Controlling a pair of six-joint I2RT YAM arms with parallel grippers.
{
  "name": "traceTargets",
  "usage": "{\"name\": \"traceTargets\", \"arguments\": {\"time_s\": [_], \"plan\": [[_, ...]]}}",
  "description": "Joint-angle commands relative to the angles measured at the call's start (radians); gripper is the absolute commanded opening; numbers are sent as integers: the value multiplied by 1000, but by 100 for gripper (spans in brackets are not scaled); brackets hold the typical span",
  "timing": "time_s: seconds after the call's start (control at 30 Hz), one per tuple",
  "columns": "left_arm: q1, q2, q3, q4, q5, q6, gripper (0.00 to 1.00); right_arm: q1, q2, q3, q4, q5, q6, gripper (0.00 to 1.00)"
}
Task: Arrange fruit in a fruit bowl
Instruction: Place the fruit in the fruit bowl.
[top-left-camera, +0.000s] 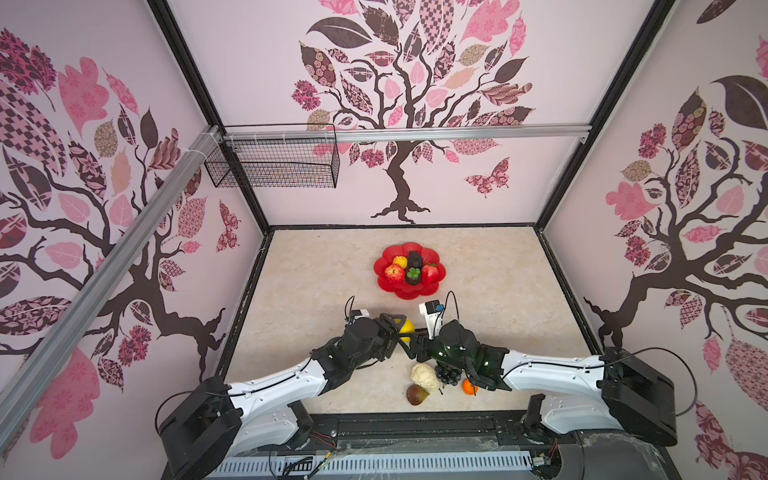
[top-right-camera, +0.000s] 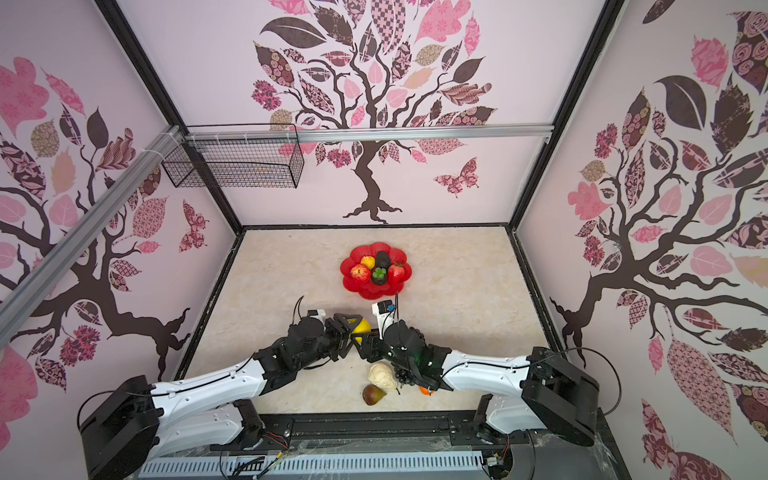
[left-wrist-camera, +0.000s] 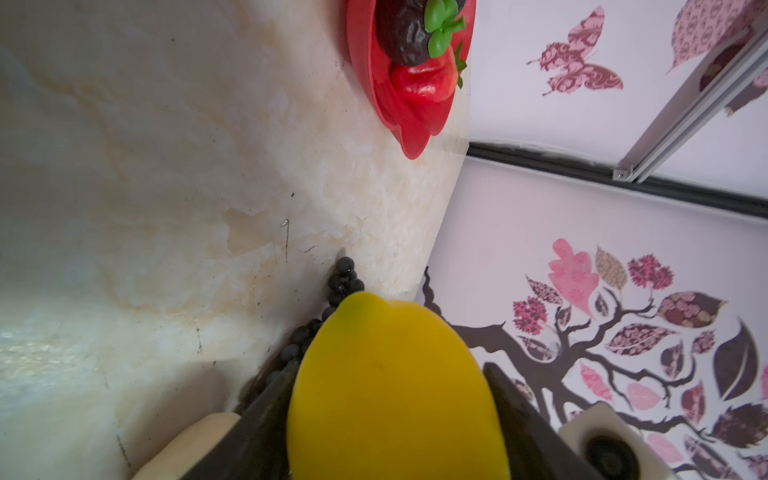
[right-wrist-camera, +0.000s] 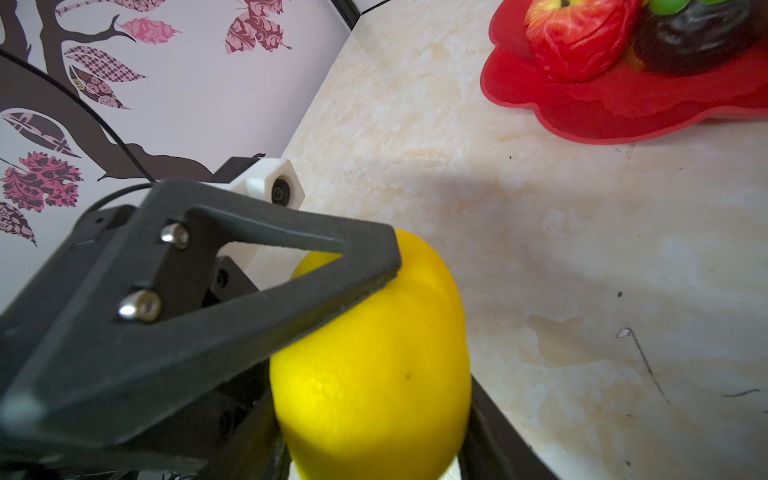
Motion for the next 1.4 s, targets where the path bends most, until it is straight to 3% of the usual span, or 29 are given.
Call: {"name": "traceTargets", "arguments": {"time_s": [0.0, 0.1, 0.2, 0.33, 0.47, 0.7, 0.83, 1.0, 1.13, 1.37], "plan": [[-8, -1, 32, -46, 14, 47, 83, 1, 8, 58, -27, 24, -16, 55], [-6, -22, 60, -128, 4, 102, 92, 1, -13, 71, -85, 53, -32, 55], [19, -83, 65, -195, -17, 155, 96, -3, -43, 101, -195, 88, -72, 56], [119, -235, 61, -356, -56, 263, 98, -65, -72, 165, -384, 65, -132, 57], [237, -395, 71, -513, -86, 497, 98, -186, -70, 236, -530, -32, -199, 57], [351, -500, 127, -749, -153, 899, 98, -243, 65, 445, -740, 13, -347, 57], [352, -488, 96, -734, -151, 1021, 98, -264, 167, 566, -804, 4, -401, 57], [351, -472, -23, -566, -53, 1080, 98, -302, 304, 725, -879, -23, -450, 57], [351, -492, -94, -498, -57, 1128, 98, -335, 404, 831, -927, -35, -475, 57], [352, -507, -131, -446, -56, 1133, 97, -376, 549, 970, -1001, -65, -488, 56]]}}
